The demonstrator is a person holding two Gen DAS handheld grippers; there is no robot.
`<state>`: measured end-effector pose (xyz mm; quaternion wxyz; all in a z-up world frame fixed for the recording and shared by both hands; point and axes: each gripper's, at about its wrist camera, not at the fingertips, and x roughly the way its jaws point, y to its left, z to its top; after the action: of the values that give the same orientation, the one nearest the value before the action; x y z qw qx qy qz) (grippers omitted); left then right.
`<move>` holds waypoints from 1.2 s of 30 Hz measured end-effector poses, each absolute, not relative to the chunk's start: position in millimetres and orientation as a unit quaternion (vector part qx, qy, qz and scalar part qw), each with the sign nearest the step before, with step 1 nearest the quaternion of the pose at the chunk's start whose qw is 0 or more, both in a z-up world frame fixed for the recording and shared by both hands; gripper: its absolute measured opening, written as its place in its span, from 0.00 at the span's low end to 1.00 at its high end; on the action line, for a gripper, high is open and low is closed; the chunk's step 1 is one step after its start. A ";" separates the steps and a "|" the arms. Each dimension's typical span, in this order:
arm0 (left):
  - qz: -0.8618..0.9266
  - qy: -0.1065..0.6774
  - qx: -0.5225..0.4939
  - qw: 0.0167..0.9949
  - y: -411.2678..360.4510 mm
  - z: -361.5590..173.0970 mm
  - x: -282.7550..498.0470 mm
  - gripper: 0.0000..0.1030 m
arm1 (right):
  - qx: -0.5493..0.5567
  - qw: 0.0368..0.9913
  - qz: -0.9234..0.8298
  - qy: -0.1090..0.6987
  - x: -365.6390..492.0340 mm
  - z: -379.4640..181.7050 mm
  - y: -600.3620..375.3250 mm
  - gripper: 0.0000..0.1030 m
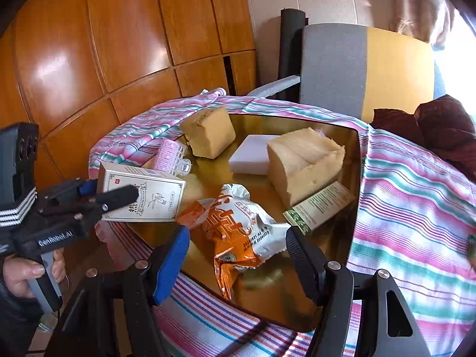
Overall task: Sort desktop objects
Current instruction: 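Lower the orange bag into the tray with the right gripper while the left releases the cream box, then move the left gripper to the cream box under the white block and close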
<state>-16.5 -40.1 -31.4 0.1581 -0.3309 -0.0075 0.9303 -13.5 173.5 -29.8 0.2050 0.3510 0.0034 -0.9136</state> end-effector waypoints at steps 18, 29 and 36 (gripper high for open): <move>0.911 0.002 -0.378 0.166 -30.4 -42.3 -35.2 0.63 | 0.336 0.191 -0.922 -0.007 4.7 -30.5 189.6 0.67; 0.916 -0.026 -0.349 0.195 -22.1 -26.8 -19.1 0.63 | 0.314 0.154 -0.935 -0.051 23.7 -24.3 226.4 0.71; 0.907 -0.010 -0.337 0.254 21.1 -11.4 -12.2 0.63 | 0.302 0.091 -0.947 -0.069 44.6 -23.6 271.4 0.75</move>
<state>-12.2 21.1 -11.4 0.2536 -0.3368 -0.0101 0.9067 44.6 271.4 -23.6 0.0913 0.3016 -0.0687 -0.9466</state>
